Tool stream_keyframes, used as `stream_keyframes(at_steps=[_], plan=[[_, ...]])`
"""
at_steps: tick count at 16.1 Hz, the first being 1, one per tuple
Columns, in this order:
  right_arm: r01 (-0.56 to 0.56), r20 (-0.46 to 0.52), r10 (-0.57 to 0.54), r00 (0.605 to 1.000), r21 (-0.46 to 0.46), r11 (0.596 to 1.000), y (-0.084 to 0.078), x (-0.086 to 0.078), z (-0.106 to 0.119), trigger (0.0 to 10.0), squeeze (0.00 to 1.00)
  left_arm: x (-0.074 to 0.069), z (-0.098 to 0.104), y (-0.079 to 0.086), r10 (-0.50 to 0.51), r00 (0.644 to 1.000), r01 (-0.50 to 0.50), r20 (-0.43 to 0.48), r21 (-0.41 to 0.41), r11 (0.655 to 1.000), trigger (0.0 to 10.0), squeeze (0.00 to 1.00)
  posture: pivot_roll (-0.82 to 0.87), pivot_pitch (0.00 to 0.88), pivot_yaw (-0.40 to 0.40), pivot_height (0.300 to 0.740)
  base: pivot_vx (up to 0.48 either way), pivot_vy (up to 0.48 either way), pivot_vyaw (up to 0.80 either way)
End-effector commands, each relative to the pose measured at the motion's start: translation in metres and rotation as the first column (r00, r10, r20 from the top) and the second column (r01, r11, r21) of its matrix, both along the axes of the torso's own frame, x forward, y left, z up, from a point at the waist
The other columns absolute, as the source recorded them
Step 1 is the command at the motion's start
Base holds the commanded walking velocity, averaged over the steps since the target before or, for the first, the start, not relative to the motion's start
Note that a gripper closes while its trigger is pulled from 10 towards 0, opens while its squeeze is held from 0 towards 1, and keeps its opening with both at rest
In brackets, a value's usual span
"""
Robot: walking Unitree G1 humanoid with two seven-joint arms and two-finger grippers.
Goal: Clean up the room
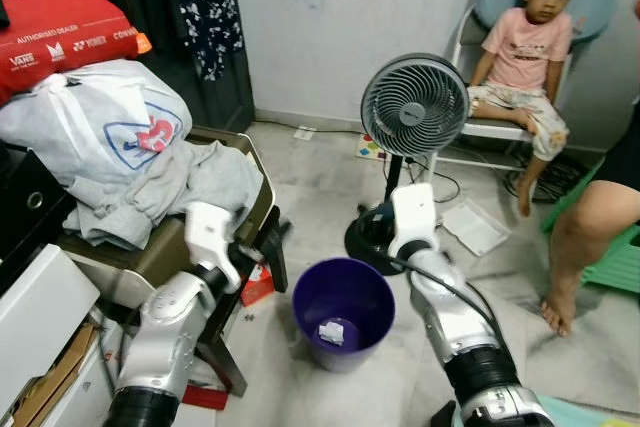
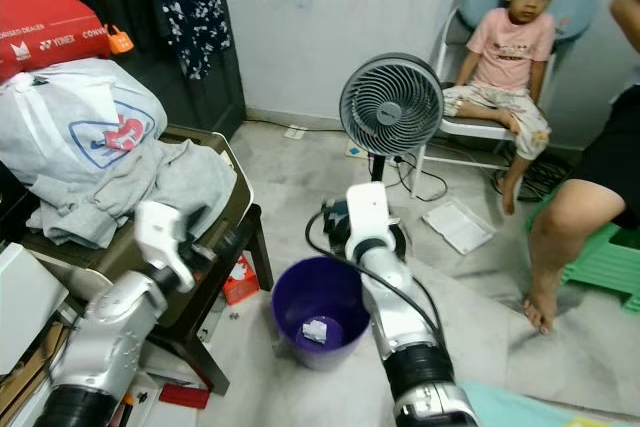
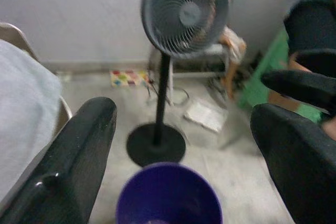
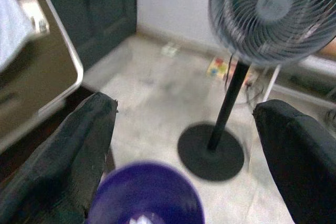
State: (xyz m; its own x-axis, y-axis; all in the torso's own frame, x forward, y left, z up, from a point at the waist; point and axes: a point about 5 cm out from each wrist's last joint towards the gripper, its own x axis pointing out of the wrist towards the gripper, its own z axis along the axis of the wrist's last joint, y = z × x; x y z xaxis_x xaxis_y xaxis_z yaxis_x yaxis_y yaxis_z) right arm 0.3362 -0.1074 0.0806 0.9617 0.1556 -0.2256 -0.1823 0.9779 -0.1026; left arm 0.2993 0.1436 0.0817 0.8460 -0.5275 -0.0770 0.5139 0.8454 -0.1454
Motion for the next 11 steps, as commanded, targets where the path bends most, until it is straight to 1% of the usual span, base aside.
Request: stream_keyframes(at_steps=[1,2,3,4,5,6,8,9,10,11], plan=[[-0.015,-0.034,0.015,0.999,-0.002,1.0,0.009,0.003,-0.002,10.0,0.0,0.006,-0.003,-0.002,-0.048,0.999,0.049,-0.019,0.033,0.998,10.0,0.0,-0.03,0.0,0.014,0.74,0.0,0.0,0.0],[-0.023,-0.073,0.024,0.997,0.008,1.0,0.017,0.005,-0.008,10.0,0.0,0.012,-0.012,-0.006,-0.083,0.994,0.087,-0.065,0.06,0.994,10.0,0.0,-0.04,0.0,0.017,0.74,0.0,0.0,0.0],[-0.035,-0.099,0.034,0.995,-0.01,0.999,0.022,0.007,-0.013,10.0,0.0,0.016,-0.022,-0.006,-0.071,0.99,0.08,-0.119,0.071,0.994,10.0,0.0,-0.04,0.0,0.019,0.74,0.0,0.0,0.0],[-0.047,-0.137,0.04,0.99,-0.048,0.998,0.027,0.007,-0.019,10.0,0.0,0.021,-0.032,-0.005,-0.033,0.981,0.05,-0.191,0.083,0.995,10.0,0.0,-0.05,0.0,0.021,0.74,0.0,0.0,0.0],[-0.034,-0.177,0.028,0.984,-0.031,0.999,0.029,0.007,-0.022,10.0,0.0,0.023,-0.038,-0.005,-0.001,0.972,0.023,-0.237,0.091,0.996,10.0,0.0,-0.05,0.0,0.024,0.74,0.0,0.0,0.0],[-0.043,-0.206,0.032,0.978,-0.05,0.998,0.033,0.007,-0.026,10.0,0.0,0.024,-0.045,-0.003,0.048,0.954,-0.024,-0.296,0.085,0.996,10.0,0.0,-0.05,0.0,0.023,0.74,0.0,0.0,0.0],[-0.042,-0.298,0.026,0.954,-0.047,0.998,0.037,0.0,-0.039,10.0,0.0,0.019,-0.06,0.004,0.157,0.907,-0.122,-0.392,0.112,0.986,10.0,0.0,-0.05,0.0,0.019,0.74,0.0,0.0,0.0],[-0.034,-0.342,0.019,0.939,-0.036,0.999,0.039,-0.006,-0.046,10.0,0.0,0.013,-0.069,0.009,0.198,0.878,-0.146,-0.435,0.152,0.978,10.0,0.0,-0.05,0.0,0.019,0.74,0.0,0.0,0.0],[-0.042,-0.382,0.022,0.924,-0.043,0.998,0.042,-0.013,-0.054,10.0,0.0,0.006,-0.078,0.012,0.218,0.858,-0.134,-0.465,0.206,0.969,10.0,0.0,-0.05,0.0,0.017,0.74,0.0,0.0,0.0],[-0.057,-0.438,0.017,0.899,-0.08,0.995,0.04,-0.026,-0.07,10.0,0.0,-0.001,-0.085,0.011,0.198,0.853,-0.072,-0.483,0.267,0.961,10.0,0.0,-0.05,0.0,0.012,0.74,0.0,0.0,0.0]])
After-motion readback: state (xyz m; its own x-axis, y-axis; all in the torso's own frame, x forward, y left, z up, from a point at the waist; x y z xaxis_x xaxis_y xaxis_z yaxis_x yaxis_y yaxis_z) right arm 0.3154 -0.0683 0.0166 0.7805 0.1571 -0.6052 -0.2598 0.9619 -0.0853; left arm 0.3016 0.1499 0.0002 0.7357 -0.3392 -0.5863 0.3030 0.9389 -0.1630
